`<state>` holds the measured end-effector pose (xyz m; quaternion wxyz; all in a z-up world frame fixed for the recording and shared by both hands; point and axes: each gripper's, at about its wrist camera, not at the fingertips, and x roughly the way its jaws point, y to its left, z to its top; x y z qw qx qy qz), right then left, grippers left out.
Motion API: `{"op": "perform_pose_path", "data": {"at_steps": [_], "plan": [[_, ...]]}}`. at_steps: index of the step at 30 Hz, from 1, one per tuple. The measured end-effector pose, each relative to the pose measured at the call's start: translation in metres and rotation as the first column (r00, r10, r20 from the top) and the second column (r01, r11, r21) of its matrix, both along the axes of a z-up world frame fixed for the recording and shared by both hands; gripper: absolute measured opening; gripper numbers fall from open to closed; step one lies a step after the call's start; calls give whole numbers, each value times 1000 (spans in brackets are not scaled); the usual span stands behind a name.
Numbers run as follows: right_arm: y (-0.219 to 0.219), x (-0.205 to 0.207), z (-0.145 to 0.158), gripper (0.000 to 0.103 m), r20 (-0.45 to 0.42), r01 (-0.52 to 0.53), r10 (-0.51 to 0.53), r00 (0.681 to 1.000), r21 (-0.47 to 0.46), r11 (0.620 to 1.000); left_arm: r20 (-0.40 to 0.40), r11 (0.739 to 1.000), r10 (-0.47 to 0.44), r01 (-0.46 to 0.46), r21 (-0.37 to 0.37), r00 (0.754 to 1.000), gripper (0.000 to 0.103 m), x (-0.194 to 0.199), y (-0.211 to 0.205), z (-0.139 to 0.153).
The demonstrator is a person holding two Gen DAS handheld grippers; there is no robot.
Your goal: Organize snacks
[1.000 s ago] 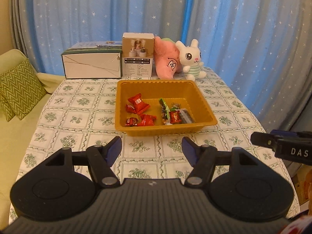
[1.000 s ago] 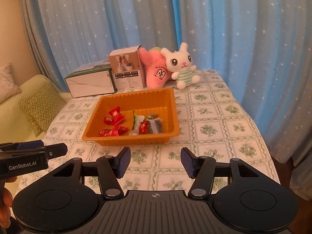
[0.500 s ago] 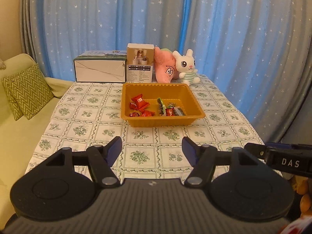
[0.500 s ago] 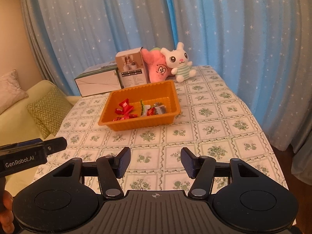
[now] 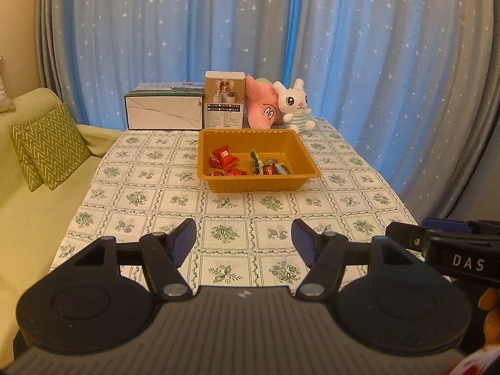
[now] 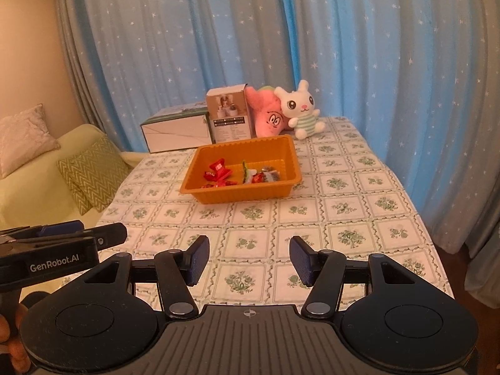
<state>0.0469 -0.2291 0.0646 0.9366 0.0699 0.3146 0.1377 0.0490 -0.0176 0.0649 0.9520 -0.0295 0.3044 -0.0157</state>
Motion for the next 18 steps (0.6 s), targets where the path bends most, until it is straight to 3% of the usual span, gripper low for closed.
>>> {"op": "perform_pose_path", "data": {"at_steps": [18], "plan": [[-3,-53,7,57,28,16,-14,1000,-72,997,-8,1000,-15,15,21,1000,65,-52,-4,8]]}}
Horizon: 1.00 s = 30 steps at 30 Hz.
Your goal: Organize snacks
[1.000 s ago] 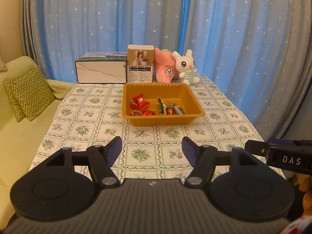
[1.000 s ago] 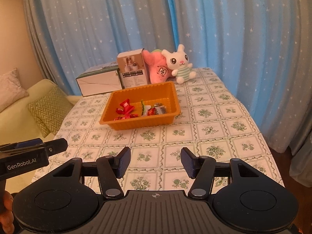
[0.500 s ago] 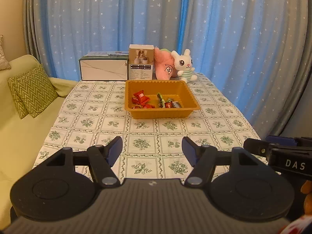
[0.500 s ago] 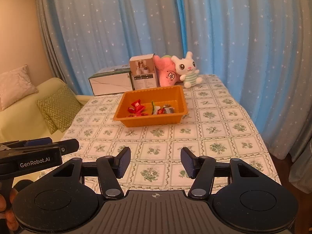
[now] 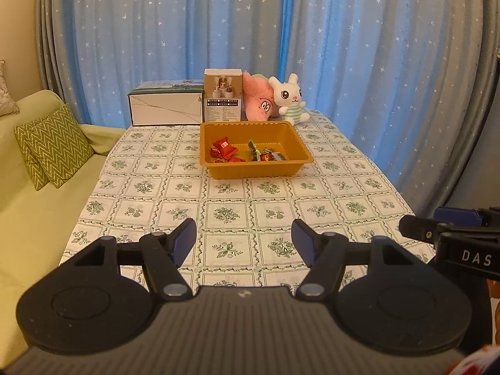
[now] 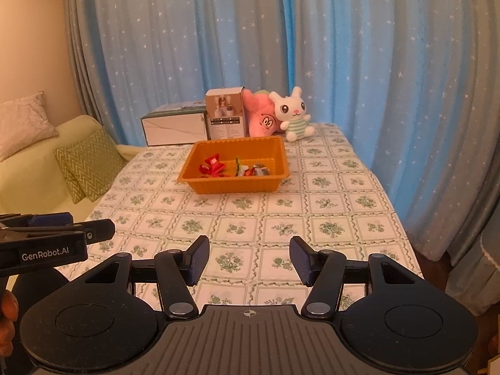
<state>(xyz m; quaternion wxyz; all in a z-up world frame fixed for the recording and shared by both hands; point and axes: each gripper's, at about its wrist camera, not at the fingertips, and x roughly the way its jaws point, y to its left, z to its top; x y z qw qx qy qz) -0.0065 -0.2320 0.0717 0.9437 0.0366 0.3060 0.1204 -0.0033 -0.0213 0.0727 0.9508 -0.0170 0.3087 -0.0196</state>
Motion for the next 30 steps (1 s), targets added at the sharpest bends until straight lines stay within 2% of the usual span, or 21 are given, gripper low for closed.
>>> {"op": "perform_pose_path", "data": {"at_steps": [9,30], "plan": [[-4,-15,5,57,6,10,-10,1000,-10,1000,-6,1000,3,-3,-12,1000,65,-13,2,2],[3,-13,2,57,-13,-9,9,1000,-4,1000,-15,1000,1,-1,-26,1000,65,-15,4,0]]}}
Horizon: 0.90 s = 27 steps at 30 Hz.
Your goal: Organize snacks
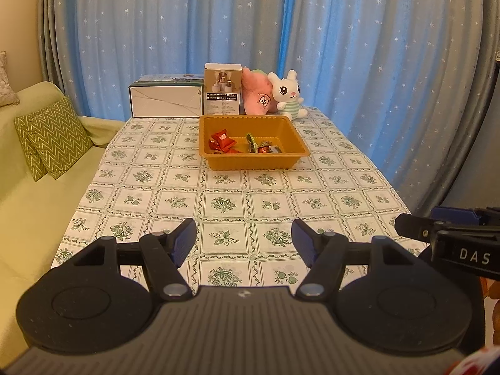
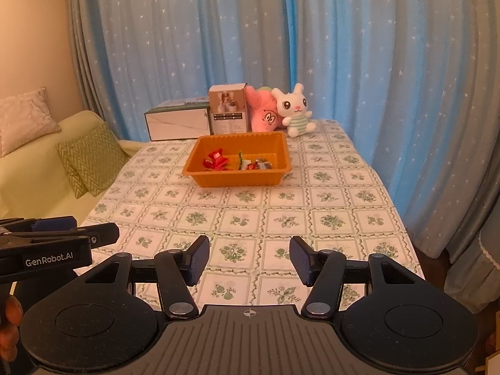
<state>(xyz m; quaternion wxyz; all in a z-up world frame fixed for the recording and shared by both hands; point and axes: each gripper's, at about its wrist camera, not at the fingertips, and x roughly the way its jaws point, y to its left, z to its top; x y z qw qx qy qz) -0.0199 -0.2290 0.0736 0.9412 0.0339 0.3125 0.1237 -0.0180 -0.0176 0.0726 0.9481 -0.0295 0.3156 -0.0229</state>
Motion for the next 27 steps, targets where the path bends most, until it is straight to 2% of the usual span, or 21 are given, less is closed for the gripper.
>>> {"op": "perform_pose_path", "data": {"at_steps": [27], "plan": [[1,1,-1,57,-4,1,-1,1000,2,1000,-8,1000,-2,2,-1,1000,65,2,-1,-2]]}}
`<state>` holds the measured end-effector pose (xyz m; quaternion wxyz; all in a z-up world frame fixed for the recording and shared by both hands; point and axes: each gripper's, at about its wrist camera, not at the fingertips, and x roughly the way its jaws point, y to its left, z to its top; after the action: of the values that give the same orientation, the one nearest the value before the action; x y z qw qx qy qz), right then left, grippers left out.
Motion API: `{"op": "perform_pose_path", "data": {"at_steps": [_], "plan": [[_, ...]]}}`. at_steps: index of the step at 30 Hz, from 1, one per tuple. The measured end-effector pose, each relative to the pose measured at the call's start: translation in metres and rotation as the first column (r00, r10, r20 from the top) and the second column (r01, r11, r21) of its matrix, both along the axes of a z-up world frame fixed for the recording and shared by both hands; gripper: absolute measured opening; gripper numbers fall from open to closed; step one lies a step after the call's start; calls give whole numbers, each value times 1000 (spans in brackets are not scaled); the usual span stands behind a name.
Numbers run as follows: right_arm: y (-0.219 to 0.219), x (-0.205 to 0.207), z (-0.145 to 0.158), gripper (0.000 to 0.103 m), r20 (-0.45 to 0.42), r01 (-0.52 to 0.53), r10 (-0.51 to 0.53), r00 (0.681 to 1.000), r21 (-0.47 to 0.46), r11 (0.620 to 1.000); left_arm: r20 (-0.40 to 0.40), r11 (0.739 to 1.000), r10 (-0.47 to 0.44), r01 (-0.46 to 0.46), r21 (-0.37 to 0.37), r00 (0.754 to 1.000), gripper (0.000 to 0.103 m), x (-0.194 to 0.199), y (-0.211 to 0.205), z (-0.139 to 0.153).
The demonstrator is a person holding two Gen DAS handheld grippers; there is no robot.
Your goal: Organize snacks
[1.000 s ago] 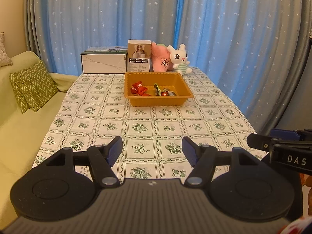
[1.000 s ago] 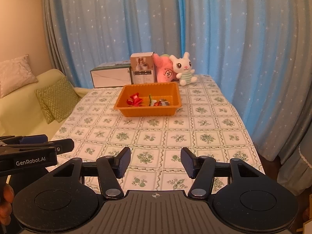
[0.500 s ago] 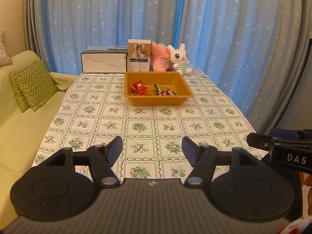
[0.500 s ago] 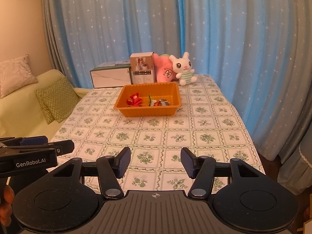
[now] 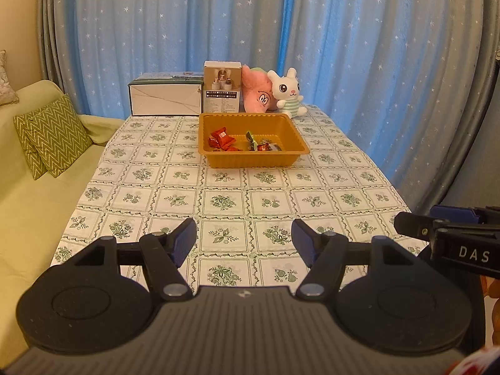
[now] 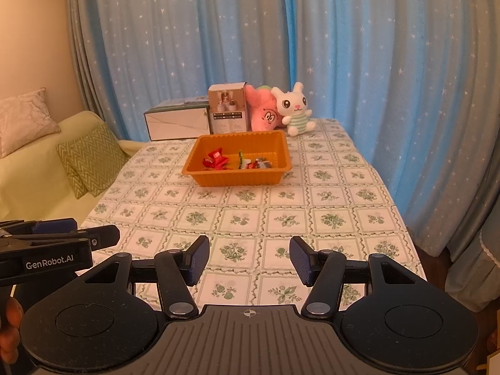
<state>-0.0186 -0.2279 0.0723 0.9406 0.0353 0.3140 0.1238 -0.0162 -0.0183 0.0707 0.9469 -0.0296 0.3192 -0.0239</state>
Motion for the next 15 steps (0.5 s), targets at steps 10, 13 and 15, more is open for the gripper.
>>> {"op": "perform_pose_path", "data": {"at_steps": [10,13,15], "plan": [[-1,0,-1,57,-1,2,-2,1000,2,1000,-2,1000,-1,1,1,1000,65,1,0,-1],[-1,0,-2,57,-4,4,-4,1000,3,1000,-3,1000,-2,2,-1,1000,65,0,0,-2],[-2,0,-3,57,-4,4,-4,1000,4,1000,-3,1000,-2,2,0,1000,65,1,0,-2]]}}
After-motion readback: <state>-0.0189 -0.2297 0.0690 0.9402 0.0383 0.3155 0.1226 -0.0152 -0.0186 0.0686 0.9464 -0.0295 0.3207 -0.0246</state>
